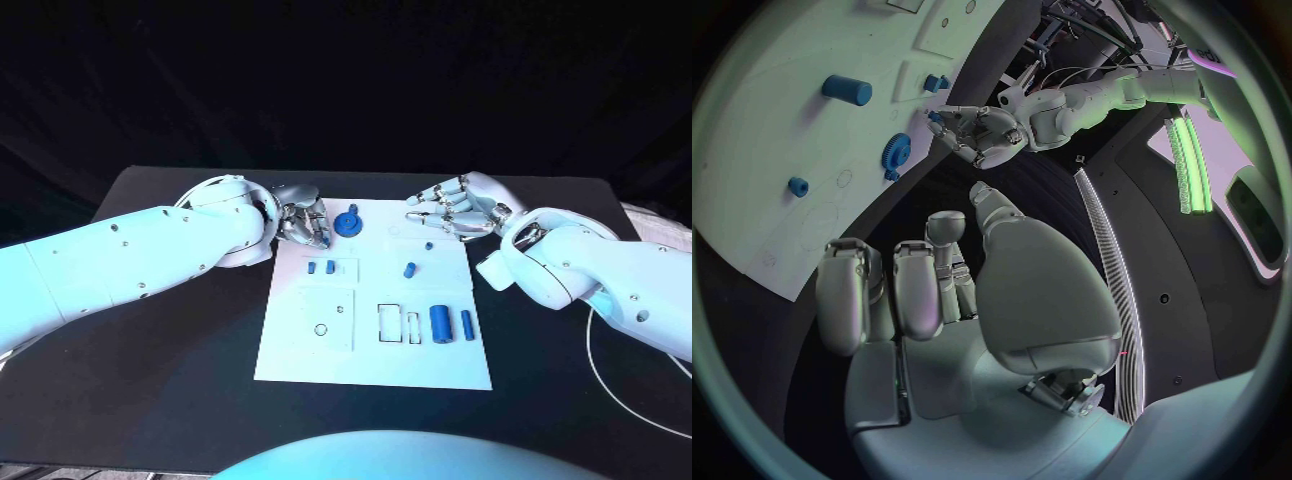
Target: Assemble the parts on the task board
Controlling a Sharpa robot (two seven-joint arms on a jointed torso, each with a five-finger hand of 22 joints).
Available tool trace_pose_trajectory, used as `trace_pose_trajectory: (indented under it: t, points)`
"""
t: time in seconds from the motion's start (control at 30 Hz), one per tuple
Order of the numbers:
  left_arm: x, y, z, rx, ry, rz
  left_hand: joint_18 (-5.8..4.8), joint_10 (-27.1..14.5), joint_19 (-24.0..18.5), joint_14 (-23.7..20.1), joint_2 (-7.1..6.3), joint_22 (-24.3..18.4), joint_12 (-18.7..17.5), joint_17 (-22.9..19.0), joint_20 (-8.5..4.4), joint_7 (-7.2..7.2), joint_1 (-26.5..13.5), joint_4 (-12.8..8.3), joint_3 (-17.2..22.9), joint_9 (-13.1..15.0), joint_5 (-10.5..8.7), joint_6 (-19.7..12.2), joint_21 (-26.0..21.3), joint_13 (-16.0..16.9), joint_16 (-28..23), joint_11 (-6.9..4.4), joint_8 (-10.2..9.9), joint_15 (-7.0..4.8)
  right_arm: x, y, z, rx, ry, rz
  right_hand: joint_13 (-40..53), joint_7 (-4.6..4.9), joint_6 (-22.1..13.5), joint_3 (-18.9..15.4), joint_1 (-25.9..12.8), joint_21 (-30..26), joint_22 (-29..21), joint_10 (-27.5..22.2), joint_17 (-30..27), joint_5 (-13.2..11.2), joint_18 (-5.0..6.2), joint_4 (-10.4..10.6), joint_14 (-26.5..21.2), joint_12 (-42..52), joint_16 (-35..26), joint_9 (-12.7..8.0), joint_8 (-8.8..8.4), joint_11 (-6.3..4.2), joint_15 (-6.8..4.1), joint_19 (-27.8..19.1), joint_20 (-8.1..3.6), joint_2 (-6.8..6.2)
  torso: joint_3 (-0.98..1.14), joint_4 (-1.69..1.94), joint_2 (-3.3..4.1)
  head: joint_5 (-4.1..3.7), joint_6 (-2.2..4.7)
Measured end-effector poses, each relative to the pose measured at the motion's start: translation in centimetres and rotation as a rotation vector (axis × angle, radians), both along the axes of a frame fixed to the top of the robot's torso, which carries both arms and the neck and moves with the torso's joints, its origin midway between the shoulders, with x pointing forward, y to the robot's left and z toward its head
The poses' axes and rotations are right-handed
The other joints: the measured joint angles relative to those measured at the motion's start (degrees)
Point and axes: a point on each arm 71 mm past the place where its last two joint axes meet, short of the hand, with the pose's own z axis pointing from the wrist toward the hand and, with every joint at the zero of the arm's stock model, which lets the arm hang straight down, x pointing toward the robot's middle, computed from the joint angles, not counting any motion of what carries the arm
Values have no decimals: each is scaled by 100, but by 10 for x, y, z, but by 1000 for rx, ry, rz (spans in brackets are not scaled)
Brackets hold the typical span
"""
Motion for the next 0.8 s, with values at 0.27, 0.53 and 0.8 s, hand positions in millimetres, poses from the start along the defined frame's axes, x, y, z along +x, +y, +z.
trace_pose_trajectory:
  t: [0.27, 0.53, 0.8]
  points:
    - [0, 3, -8, 11, 20, 9, 0, 21, 0, 0, -24, 0, 0, -14, 0, 0, -24, 0, 0, -1, 0, 0, 0, 0, 0, 21, -1, 0, 0, 0, 0, 0, -1, 1, 0, 0, 0, 0, -1, 0, 0, 0, 0, 0, 0, 0, 0, 0, 0, 0, 0, 0, 0, 0, 0, 1, -1, 0, -1, -16, -4]
    - [1, 3, -11, 12, 25, 15, 0, 21, 0, 0, -23, 6, 0, -14, 0, -1, -23, -14, 14, -6, 0, -1, 0, 0, 0, 21, -23, 0, 0, 0, 0, 0, -1, 1, -1, 0, 0, 0, -22, 0, 0, 0, 0, 0, 0, 0, 0, 0, 0, 0, 0, 0, 0, 0, 0, 22, -2, 1, -2, -3, -8]
    - [1, 3, -13, 15, 28, 19, 0, 21, 0, 0, -22, 5, 0, -13, 0, -1, -22, -14, 14, -4, 0, -1, 0, 1, 0, 21, -22, 0, 0, 1, 0, 1, -1, 2, -1, 0, 0, 0, -22, 0, 0, 0, 0, 0, 0, 0, 0, 0, 0, 0, 0, 0, 0, 0, 0, 22, -2, 4, -2, 1, -16]
